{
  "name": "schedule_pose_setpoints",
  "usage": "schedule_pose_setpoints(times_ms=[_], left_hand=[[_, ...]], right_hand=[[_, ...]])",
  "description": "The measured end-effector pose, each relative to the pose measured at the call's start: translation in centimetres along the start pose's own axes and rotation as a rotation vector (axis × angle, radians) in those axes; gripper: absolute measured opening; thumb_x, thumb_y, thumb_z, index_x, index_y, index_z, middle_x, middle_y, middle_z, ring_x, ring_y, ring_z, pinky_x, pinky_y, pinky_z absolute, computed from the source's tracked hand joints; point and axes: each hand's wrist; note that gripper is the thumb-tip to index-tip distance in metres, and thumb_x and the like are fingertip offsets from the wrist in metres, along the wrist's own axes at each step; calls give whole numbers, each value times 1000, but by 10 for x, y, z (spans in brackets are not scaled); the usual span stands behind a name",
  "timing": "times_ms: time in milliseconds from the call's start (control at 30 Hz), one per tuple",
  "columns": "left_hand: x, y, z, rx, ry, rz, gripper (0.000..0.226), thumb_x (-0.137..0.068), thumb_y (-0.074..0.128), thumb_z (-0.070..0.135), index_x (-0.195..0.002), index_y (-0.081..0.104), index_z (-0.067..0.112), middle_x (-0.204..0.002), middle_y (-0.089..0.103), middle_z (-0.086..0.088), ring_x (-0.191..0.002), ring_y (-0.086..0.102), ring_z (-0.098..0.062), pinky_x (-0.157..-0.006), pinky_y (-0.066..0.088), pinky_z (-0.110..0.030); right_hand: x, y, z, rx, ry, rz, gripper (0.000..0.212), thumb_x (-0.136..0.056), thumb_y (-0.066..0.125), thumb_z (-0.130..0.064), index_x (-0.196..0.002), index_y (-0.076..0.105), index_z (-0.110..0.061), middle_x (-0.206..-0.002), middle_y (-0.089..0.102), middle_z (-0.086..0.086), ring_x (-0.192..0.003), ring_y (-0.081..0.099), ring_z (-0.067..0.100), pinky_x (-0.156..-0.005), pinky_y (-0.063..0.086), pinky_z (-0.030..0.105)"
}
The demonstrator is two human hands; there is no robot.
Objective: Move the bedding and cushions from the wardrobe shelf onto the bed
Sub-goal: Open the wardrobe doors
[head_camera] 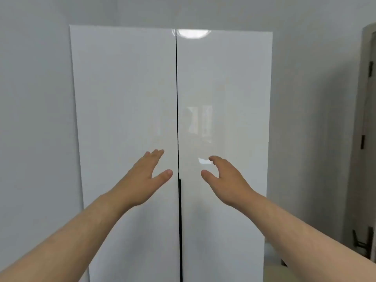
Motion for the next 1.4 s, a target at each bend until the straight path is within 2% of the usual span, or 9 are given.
schedule_pose_setpoints(times_ms=[333,467,533,733,1000,1133,1233,1333,1400], left_hand=[[-64,51,-112,-66,7,-76,71,-91,39,57,-152,10,33,-160,1,16,-144,-8,-1,-117,4,-32],[-86,90,-156,-390,126,-78,77,-88,24,62,-152,6,25,-161,-9,5,-146,-14,-13,-116,-4,-32],[-97,107,-177,-554,197,-61,81,-82,13,60,-153,5,22,-161,-9,-3,-147,-13,-22,-115,-8,-37],[-119,143,-210,-739,256,27,77,-78,47,45,-147,31,14,-156,22,-20,-143,12,-37,-112,10,-55],[-121,154,-216,-794,258,54,81,-74,55,41,-147,32,14,-156,19,-20,-143,10,-38,-112,9,-59],[-116,150,-203,-746,202,15,77,-80,44,46,-150,25,17,-159,7,-17,-145,3,-36,-115,1,-54],[-107,144,-174,-459,75,-55,68,-94,36,44,-152,8,22,-161,-9,-8,-147,-9,-26,-117,-2,-43],[-91,132,-125,300,-71,-115,55,-100,36,32,-152,17,24,-159,13,7,-144,10,-7,-115,9,-26],[-82,119,-81,704,-109,-88,49,-102,35,28,-149,25,21,-154,28,8,-141,24,-7,-114,21,-28]], right_hand=[[-77,124,51,42,206,-15,62,-93,50,-43,-147,33,-19,-145,44,4,-125,48,21,-89,39,30],[-108,168,75,12,288,-37,55,-93,50,-32,-142,38,-12,-135,51,7,-115,53,23,-83,40,29],[-119,185,83,-56,291,-23,41,-94,50,-25,-131,46,-9,-116,57,4,-99,54,19,-79,42,27],[-139,214,92,-194,269,73,6,-93,49,-17,-92,54,-14,-78,56,-8,-67,52,8,-57,37,18],[-129,210,93,-271,290,63,6,-90,48,-12,-87,51,-16,-77,51,-5,-64,45,10,-56,38,19],[-107,194,90,-254,257,31,12,-91,50,-15,-80,47,-18,-74,48,-5,-62,42,10,-57,37,19],[-86,180,88,-273,255,1,9,-89,52,-20,-84,51,-13,-76,53,0,-66,48,14,-69,53,39],[-62,164,90,-299,251,-40,12,-89,51,-23,-84,53,-12,-77,55,2,-71,52,17,-83,55,52],[-41,148,89,-325,250,-62,13,-91,50,-23,-82,53,-13,-77,54,2,-72,52,18,-85,54,54]])
Point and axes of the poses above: each hand's wrist, its own x-axis away from the middle knuckle, its own y-axis out of the palm, z = x × y
